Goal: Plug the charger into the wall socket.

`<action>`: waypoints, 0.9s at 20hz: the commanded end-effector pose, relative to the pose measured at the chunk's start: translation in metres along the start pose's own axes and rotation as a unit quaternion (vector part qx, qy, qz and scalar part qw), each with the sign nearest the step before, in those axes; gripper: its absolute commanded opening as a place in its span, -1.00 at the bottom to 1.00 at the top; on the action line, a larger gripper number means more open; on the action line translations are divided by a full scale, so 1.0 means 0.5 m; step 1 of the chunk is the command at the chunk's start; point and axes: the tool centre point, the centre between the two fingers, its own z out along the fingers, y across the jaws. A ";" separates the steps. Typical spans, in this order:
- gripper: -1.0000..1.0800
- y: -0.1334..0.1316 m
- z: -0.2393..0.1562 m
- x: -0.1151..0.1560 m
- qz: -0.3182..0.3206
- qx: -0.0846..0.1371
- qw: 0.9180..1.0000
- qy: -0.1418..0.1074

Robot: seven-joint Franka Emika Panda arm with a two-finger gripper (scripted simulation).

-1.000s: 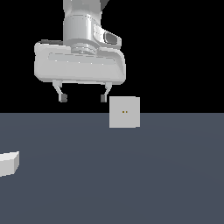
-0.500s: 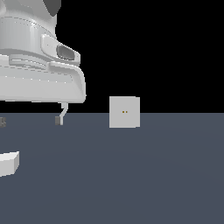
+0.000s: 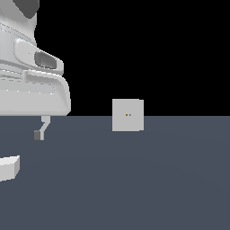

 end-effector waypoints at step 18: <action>0.92 0.002 0.092 -0.007 0.000 -0.001 1.000 0.000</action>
